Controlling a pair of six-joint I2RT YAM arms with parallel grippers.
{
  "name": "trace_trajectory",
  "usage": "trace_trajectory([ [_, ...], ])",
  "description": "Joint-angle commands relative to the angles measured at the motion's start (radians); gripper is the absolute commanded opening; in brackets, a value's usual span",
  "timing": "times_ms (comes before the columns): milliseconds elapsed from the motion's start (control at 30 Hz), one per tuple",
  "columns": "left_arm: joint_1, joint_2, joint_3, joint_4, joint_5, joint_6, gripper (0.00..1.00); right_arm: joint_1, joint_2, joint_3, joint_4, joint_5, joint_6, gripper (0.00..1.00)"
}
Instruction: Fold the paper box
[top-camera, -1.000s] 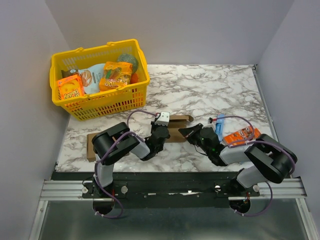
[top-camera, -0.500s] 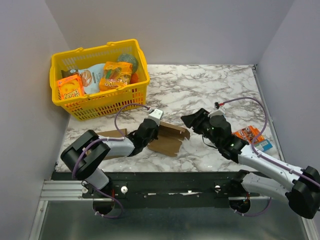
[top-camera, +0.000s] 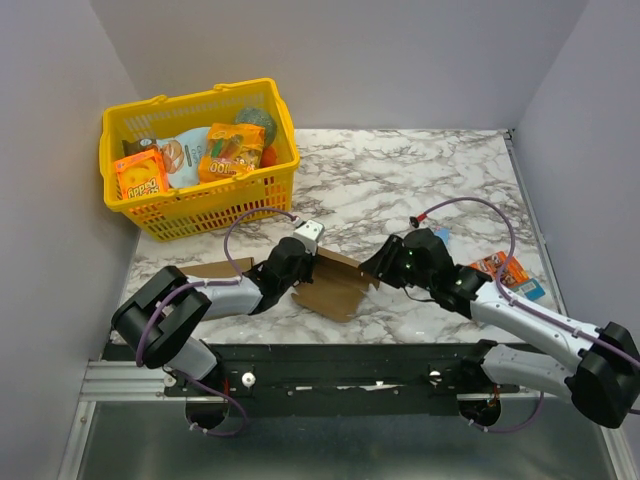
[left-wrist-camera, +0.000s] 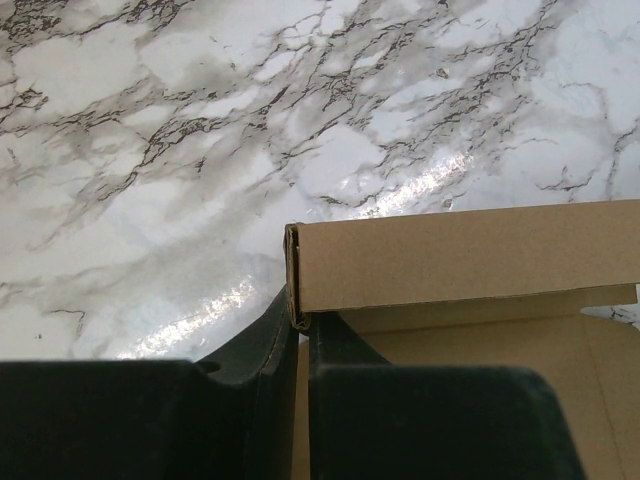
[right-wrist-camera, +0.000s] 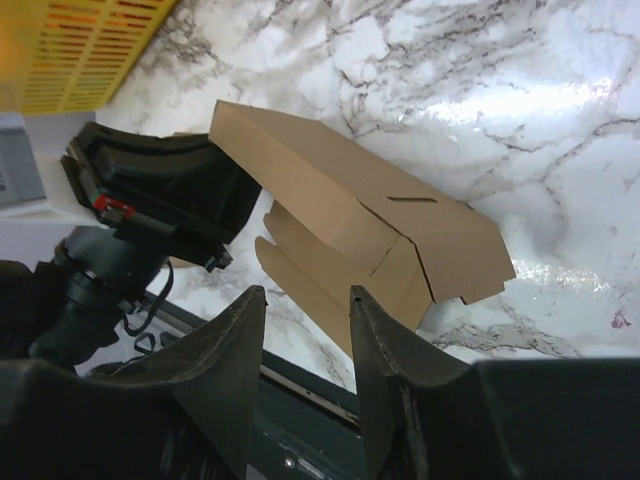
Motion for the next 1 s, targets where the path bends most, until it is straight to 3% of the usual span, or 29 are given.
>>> trace_trajectory([
  [0,0.002,0.003,-0.025,-0.059,0.012,-0.015,0.00,-0.002,0.029,0.026,-0.028,-0.056,0.017,0.47],
  [500,0.003,-0.001,-0.031,-0.049,0.001,-0.016,0.00,-0.002,0.029,0.064,-0.040,0.043,0.014,0.44],
  [967,0.003,-0.041,-0.051,-0.035,0.001,-0.018,0.00,-0.013,0.149,0.089,-0.022,0.072,0.007,0.43],
])
